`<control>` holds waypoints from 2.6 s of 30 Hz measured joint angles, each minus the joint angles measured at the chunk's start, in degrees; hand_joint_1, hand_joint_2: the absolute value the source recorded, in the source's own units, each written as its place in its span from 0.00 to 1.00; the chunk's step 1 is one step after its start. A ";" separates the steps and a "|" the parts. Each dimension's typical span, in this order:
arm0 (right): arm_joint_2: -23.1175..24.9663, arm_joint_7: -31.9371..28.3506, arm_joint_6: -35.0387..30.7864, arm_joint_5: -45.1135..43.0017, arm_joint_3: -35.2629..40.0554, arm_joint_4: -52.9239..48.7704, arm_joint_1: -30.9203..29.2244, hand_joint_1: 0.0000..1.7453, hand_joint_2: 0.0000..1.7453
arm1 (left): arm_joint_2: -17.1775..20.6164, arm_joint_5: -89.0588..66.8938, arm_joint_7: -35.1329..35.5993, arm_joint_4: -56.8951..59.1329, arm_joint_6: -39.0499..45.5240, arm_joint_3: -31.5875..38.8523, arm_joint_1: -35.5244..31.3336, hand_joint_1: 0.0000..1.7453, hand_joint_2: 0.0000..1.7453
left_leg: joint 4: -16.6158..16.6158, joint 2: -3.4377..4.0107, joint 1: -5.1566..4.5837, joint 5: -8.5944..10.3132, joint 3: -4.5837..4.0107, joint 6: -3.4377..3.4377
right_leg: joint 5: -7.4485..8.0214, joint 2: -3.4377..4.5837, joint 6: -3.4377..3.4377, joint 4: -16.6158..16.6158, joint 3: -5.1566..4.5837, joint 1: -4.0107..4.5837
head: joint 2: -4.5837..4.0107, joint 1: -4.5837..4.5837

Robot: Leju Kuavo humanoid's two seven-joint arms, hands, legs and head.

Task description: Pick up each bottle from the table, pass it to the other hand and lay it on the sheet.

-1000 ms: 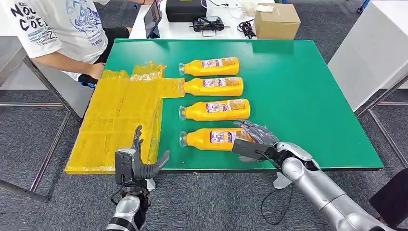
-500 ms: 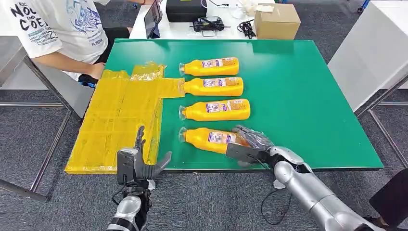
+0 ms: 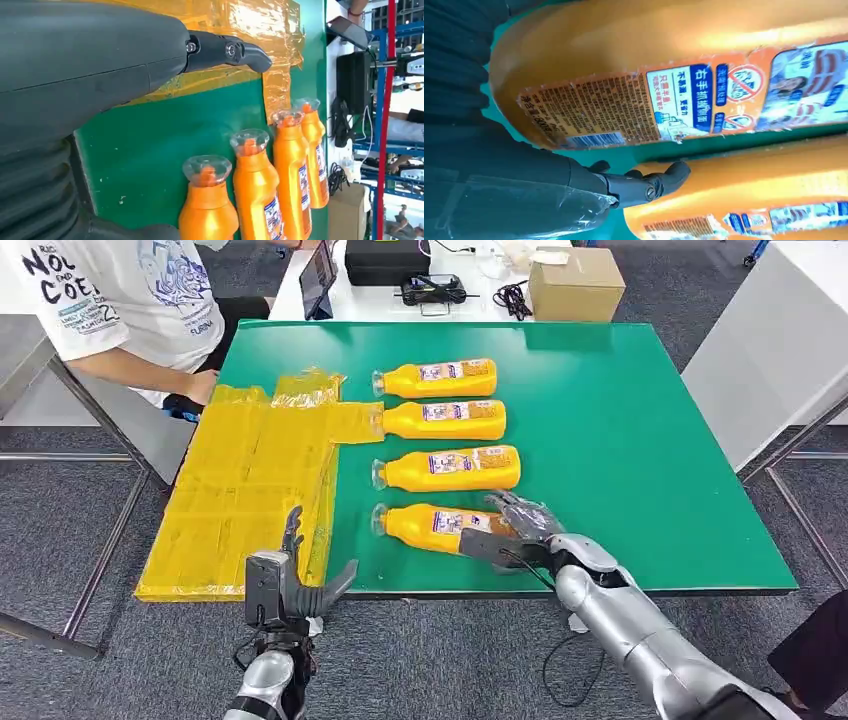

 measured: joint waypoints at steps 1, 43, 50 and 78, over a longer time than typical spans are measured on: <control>0.07 0.00 0.04 0.00 0.00 0.09 -0.21 0.00 1.00 | 0.00 0.07 0.00 0.00 -0.02 0.00 0.02 0.00 1.00 | 0.00 0.00 0.00 0.00 0.00 0.00 | 0.00 0.00 0.00 0.00 0.00 0.00 | 0.00 -0.02; 3.32 -4.35 12.13 -5.18 4.22 10.66 -8.45 1.00 1.00 | -0.02 1.97 -1.16 0.83 -0.83 -0.04 -0.11 0.00 1.00 | 0.00 0.02 0.01 0.01 0.04 -0.01 | 0.00 0.01 0.00 0.00 0.01 0.00 | 0.00 0.00; 3.23 -4.42 12.28 -5.60 5.22 11.43 -9.23 1.00 1.00 | -0.02 2.12 -1.27 0.94 -0.83 -0.07 -0.11 0.00 1.00 | 0.01 0.02 0.00 0.01 0.03 -0.01 | 0.01 0.01 0.00 0.00 0.01 0.00 | 0.00 -0.02; 10.34 -17.94 -32.23 5.49 -18.77 -34.81 24.13 1.00 1.00 | -0.02 3.14 -0.74 -6.75 -0.09 2.19 5.47 0.00 1.00 | -0.03 -0.05 0.06 -0.06 -0.18 -0.04 | -0.08 -0.09 -0.08 -0.02 -0.18 0.03 | 0.00 0.00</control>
